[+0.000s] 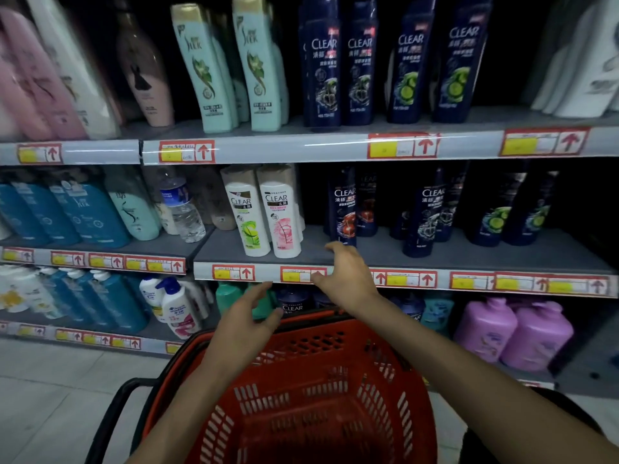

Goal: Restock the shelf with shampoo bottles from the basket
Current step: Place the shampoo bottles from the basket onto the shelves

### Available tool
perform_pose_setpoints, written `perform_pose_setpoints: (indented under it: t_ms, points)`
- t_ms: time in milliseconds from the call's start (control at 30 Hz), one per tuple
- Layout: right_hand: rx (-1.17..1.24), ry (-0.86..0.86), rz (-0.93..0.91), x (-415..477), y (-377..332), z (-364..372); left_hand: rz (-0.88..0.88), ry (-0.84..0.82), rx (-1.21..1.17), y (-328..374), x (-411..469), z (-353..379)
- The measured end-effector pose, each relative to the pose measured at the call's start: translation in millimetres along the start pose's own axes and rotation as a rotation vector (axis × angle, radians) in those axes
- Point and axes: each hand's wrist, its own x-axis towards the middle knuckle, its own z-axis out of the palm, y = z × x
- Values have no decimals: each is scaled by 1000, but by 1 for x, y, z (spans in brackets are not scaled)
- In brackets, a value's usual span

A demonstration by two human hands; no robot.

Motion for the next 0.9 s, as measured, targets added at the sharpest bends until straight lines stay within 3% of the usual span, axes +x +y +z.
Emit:
perform_pose_setpoints:
  t_ms: [200,433,600,900]
  points:
    - [44,-31,58,-42,24,-39,54,-89,164,9,-9,11]
    - [80,12,40,-53,41,-64,76,-48,118,51,34,55]
    - [14,35,11,-54,63,-80,6,95,-60,86,84,95]
    - [-20,80,-20,-59,77,-102,-170,275,-120,121,167,137]
